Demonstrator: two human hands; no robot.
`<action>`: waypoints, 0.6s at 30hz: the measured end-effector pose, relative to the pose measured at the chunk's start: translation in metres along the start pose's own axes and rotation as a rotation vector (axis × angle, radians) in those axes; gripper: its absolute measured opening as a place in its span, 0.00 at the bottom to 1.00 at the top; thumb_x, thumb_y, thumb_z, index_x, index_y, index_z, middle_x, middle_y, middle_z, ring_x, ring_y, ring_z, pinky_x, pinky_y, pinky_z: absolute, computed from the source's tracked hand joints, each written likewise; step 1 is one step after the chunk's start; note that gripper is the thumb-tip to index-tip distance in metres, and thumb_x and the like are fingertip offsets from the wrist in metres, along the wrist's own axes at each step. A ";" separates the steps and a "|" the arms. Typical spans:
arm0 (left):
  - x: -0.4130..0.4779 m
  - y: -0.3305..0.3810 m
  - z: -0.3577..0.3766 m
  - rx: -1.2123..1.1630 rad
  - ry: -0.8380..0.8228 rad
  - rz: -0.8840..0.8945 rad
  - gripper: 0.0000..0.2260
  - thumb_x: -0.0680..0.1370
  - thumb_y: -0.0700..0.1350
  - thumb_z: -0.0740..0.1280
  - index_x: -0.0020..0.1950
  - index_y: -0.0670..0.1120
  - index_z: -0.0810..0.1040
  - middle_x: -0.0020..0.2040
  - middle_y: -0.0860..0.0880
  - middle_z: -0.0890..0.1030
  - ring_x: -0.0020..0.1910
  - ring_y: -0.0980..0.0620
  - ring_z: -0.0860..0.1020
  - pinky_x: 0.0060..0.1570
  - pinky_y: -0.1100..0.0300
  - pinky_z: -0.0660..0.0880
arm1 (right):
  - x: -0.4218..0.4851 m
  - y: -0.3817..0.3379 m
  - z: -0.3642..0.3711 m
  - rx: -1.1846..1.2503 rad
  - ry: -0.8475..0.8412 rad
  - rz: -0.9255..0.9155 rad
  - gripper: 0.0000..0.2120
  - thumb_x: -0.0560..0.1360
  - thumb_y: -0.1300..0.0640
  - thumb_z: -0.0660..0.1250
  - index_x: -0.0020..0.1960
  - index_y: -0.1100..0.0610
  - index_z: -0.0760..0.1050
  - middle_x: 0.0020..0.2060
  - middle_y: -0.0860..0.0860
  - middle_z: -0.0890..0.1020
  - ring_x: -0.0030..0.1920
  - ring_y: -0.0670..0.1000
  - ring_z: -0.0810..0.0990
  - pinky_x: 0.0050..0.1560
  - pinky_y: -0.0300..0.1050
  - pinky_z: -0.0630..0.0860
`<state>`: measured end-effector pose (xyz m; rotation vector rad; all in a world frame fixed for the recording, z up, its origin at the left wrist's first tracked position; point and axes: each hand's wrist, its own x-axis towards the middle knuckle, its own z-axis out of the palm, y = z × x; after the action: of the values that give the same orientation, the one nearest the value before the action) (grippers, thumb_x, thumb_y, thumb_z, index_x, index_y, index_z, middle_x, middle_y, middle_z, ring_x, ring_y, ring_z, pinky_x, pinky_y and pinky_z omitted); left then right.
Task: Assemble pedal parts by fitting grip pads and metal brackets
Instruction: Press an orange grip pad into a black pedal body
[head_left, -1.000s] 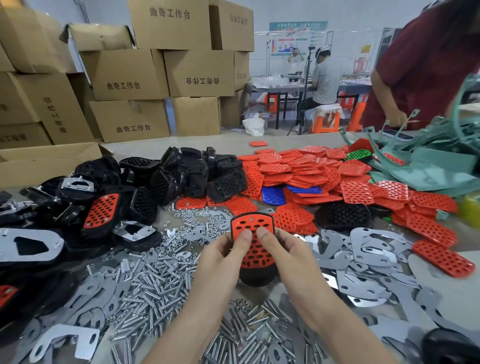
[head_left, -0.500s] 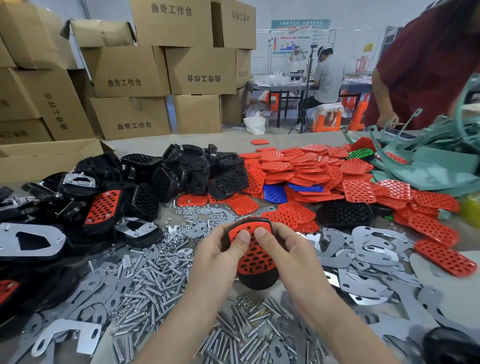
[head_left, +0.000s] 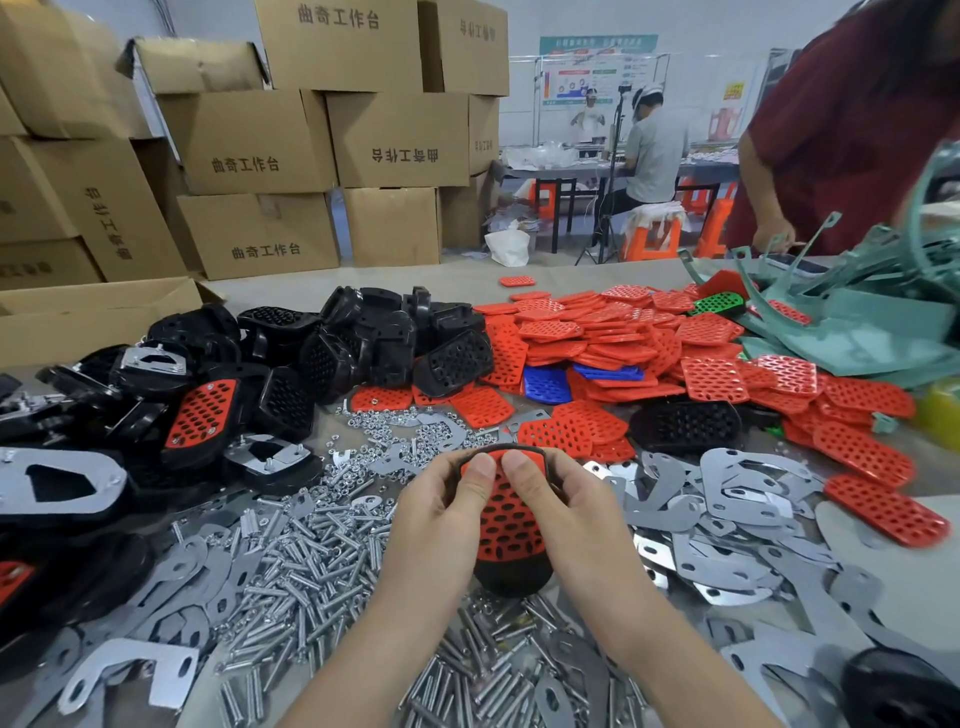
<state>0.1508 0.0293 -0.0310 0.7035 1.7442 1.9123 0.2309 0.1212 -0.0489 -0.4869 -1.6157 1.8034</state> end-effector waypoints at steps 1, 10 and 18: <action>0.000 0.000 0.000 0.007 0.003 -0.004 0.08 0.83 0.47 0.64 0.52 0.47 0.83 0.44 0.52 0.86 0.42 0.58 0.83 0.37 0.70 0.75 | 0.000 0.000 0.000 -0.005 -0.005 -0.005 0.09 0.76 0.41 0.70 0.48 0.45 0.84 0.42 0.47 0.88 0.41 0.41 0.85 0.38 0.32 0.78; 0.003 0.003 -0.008 0.073 -0.033 -0.007 0.09 0.82 0.50 0.66 0.50 0.49 0.84 0.44 0.53 0.86 0.44 0.57 0.84 0.42 0.66 0.75 | 0.001 0.004 -0.001 -0.007 -0.038 -0.001 0.16 0.74 0.35 0.69 0.51 0.45 0.83 0.47 0.50 0.88 0.46 0.46 0.87 0.44 0.36 0.80; 0.004 0.003 -0.011 0.031 -0.070 -0.062 0.09 0.81 0.53 0.67 0.47 0.54 0.84 0.44 0.52 0.86 0.42 0.57 0.84 0.41 0.64 0.75 | 0.000 0.004 0.001 -0.096 -0.041 -0.029 0.17 0.74 0.32 0.66 0.53 0.42 0.81 0.47 0.48 0.87 0.47 0.47 0.86 0.46 0.39 0.80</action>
<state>0.1407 0.0230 -0.0282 0.7101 1.7356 1.8017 0.2290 0.1206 -0.0526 -0.4691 -1.7347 1.7313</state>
